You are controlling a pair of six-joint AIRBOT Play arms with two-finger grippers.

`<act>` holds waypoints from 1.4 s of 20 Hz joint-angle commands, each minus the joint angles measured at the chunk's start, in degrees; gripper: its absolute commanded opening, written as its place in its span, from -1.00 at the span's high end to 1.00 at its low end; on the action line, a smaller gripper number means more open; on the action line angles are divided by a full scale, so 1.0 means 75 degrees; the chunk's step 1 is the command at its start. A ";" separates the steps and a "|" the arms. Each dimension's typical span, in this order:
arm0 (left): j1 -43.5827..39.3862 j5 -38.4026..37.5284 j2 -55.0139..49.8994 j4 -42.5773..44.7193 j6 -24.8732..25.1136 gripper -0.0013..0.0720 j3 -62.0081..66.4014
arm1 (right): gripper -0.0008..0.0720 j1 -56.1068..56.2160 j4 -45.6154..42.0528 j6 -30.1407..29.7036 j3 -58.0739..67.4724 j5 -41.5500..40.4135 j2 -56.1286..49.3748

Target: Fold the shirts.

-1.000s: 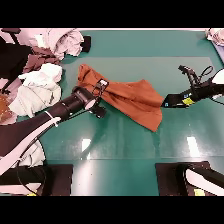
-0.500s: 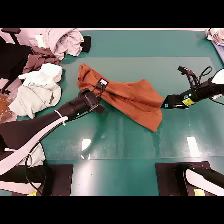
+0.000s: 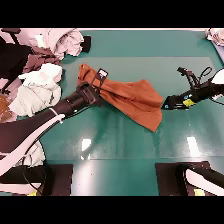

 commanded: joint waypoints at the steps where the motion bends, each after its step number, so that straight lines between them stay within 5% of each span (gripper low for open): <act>1: 0.0044 -0.0737 0.0624 0.0175 0.0000 0.90 0.0189 | -0.73 0.0006 -0.0356 -0.0105 -0.0006 0.0213 -0.0003; 5: 0.0358 -0.0915 0.0831 0.0009 0.0012 0.90 0.0184 | -0.73 -0.0248 -0.0239 -0.0154 -0.1218 -0.0032 0.0580; 9: 0.0402 -0.0933 0.0836 -0.0012 0.0064 0.90 0.0187 | -0.73 -0.1250 0.1778 -0.1139 -0.2786 -0.1483 0.1518; 13: 0.0402 -0.0933 0.0836 -0.0061 0.0117 0.90 0.0184 | -0.72 -0.1658 0.1938 -0.1443 -0.3567 -0.1880 0.1227; 21: 0.0402 -0.0956 0.0836 -0.0175 0.0280 0.90 0.0187 | -0.60 -0.0242 0.2259 -0.1757 -0.3086 -0.2946 -0.0539; 27: 0.0402 -0.0956 0.0836 -0.0187 0.0463 0.90 0.0184 | -0.57 0.0003 0.1533 -0.1498 -0.2072 -0.2728 -0.0810; 28: 0.0402 -0.0924 0.0836 -0.0189 0.0460 0.90 0.0184 | -0.44 -0.0131 0.1539 -0.1387 -0.1912 -0.2597 -0.0772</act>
